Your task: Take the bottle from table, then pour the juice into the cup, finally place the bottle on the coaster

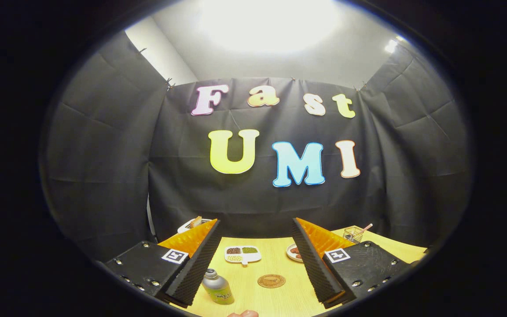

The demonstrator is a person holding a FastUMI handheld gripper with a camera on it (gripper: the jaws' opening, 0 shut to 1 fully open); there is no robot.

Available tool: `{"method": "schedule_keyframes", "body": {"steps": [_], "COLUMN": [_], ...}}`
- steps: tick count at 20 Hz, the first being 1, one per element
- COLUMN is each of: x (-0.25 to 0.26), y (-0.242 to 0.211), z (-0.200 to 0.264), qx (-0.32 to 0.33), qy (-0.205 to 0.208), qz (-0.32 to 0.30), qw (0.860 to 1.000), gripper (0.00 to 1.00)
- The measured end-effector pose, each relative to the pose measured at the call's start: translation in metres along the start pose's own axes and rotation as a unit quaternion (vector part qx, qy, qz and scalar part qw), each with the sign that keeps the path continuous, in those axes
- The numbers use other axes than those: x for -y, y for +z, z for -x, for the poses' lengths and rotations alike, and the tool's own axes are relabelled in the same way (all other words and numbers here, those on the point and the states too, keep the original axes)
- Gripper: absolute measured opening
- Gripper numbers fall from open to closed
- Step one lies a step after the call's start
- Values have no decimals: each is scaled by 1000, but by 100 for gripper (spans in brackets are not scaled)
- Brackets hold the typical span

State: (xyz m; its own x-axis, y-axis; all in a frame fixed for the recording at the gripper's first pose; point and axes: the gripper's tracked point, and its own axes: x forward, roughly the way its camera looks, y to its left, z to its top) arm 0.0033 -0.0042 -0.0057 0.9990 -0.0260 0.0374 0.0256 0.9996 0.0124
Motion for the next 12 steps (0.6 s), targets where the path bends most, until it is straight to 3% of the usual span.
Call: {"method": "schedule_keyframes", "body": {"steps": [5, 8, 12], "x": [-11, -13, -34], "y": [-11, -22, -40], "z": [-1, -1, -5], "qx": [7, 9, -1], "qy": [8, 0, 24], "qz": [-25, -8, -21], "qw": [1000, 1000, 999], "gripper": [97, 97, 97]}}
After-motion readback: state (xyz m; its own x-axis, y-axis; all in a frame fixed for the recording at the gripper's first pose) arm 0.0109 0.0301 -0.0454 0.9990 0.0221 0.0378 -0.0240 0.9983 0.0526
